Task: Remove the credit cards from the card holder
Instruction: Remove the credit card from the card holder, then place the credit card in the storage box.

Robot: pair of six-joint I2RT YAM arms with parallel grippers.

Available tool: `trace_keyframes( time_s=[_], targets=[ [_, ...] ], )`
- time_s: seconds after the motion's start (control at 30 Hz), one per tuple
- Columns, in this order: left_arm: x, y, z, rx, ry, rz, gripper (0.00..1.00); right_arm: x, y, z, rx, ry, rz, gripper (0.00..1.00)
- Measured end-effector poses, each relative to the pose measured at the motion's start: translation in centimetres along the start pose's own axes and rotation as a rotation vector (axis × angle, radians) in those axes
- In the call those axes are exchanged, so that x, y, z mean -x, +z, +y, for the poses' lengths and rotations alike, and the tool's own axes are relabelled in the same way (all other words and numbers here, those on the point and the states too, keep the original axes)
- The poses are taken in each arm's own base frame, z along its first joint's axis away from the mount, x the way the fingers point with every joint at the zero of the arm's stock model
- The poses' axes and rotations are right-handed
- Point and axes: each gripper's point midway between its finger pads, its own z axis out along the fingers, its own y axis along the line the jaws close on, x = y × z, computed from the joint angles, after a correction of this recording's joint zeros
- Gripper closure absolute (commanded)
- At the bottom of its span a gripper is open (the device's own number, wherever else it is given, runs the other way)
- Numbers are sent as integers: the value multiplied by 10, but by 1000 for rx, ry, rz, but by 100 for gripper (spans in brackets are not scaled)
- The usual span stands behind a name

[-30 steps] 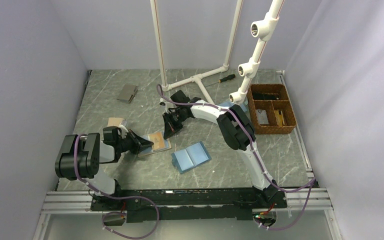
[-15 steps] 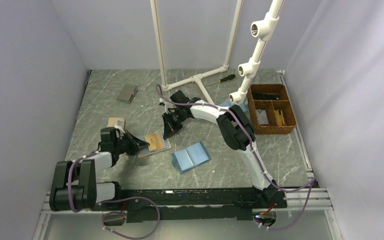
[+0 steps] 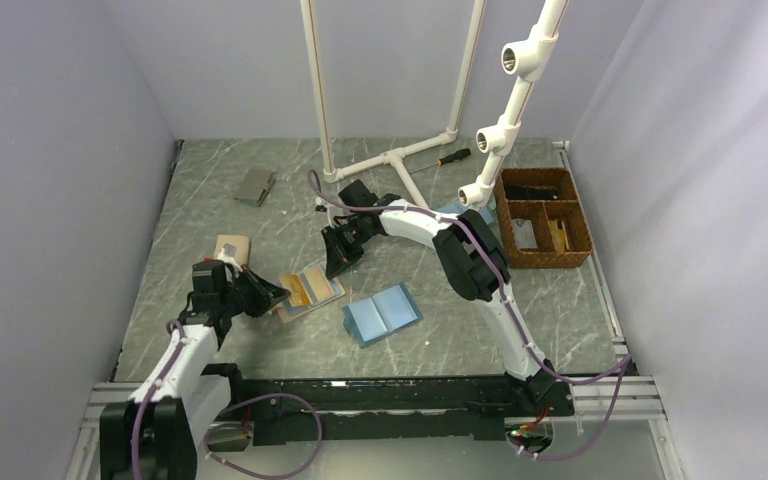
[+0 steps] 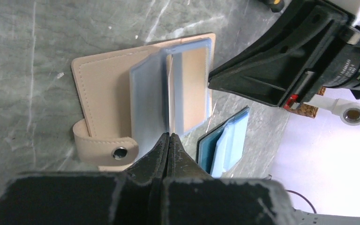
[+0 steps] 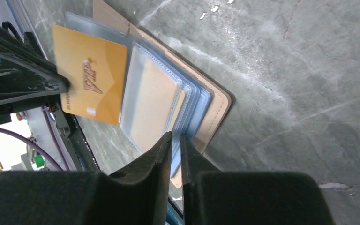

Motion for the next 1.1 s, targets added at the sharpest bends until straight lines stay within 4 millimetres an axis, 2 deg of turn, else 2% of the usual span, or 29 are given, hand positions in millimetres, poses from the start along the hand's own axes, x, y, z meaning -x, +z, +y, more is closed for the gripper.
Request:
trace_keyframes(
  time_s=[0.23, 0.37, 0.57, 0.67, 0.77, 0.87, 1.1],
  targets=[
    [9, -20, -21, -66, 85, -87, 100, -3, -4, 7, 7, -90, 22, 75],
    [11, -24, -26, -89, 113, -109, 100, -4, -15, 19, 8, -159, 29, 71],
    [12, -31, -36, -133, 143, -128, 100, 9, -49, 59, 63, -307, -21, 62],
    [14, -36, -49, -193, 179, -148, 100, 17, -68, 85, 115, -369, -61, 56],
    [15, -42, -61, -256, 218, -170, 100, 19, -78, 104, 185, -387, -84, 52],
    [15, -48, -73, -315, 258, -187, 100, 14, -78, 110, 252, -353, -82, 50],
    [13, -58, -93, -440, 312, -216, 100, 5, -81, 110, 354, -220, -68, 44]
  ],
)
